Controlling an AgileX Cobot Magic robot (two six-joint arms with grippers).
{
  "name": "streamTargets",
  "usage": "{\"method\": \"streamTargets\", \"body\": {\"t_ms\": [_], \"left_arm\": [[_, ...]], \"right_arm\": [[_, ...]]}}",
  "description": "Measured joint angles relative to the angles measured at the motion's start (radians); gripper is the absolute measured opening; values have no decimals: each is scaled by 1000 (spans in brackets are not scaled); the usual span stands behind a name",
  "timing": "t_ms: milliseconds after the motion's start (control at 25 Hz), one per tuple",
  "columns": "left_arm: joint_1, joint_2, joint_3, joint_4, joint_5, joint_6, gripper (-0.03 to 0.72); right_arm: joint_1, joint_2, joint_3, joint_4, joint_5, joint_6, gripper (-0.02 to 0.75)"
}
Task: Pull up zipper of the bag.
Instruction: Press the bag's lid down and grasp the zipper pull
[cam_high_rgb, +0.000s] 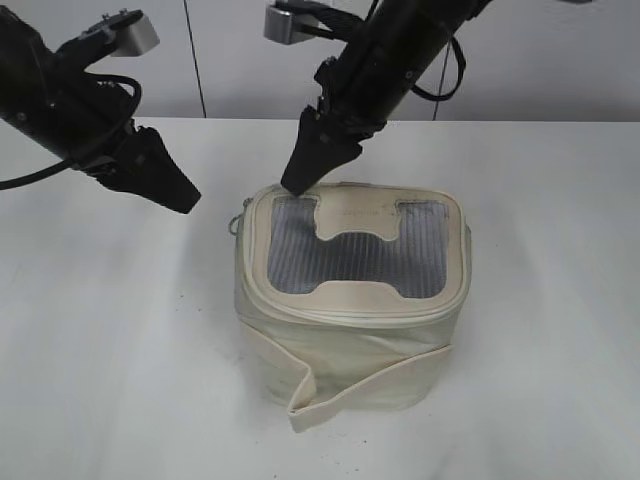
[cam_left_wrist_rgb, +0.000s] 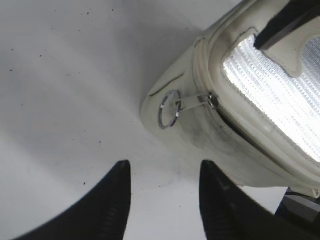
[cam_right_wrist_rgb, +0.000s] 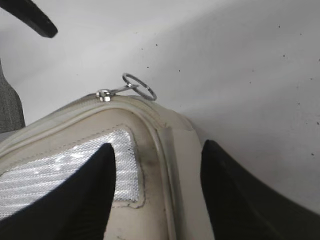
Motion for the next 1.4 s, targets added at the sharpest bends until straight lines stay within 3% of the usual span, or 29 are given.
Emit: {"method": "streamTargets", "body": {"t_ms": [240,440,600,800,1400], "left_arm": [[-3,0,0,5,-3,0,349],[-18,0,0,44,-17,0,357],[-51,0,0,118,-69,0,432],[-75,0,0,176,-139,10,517],[-134,1,0,184,-220,152,529]], "right_arm": [[0,60,-22,5,4,-2,409],[0,67,-32,20,18,-2,206],[0,67,-32,21,22,6,60],[0,67,-32,16,22,39,60],[0,67,-32,12,22,47,57]]}}
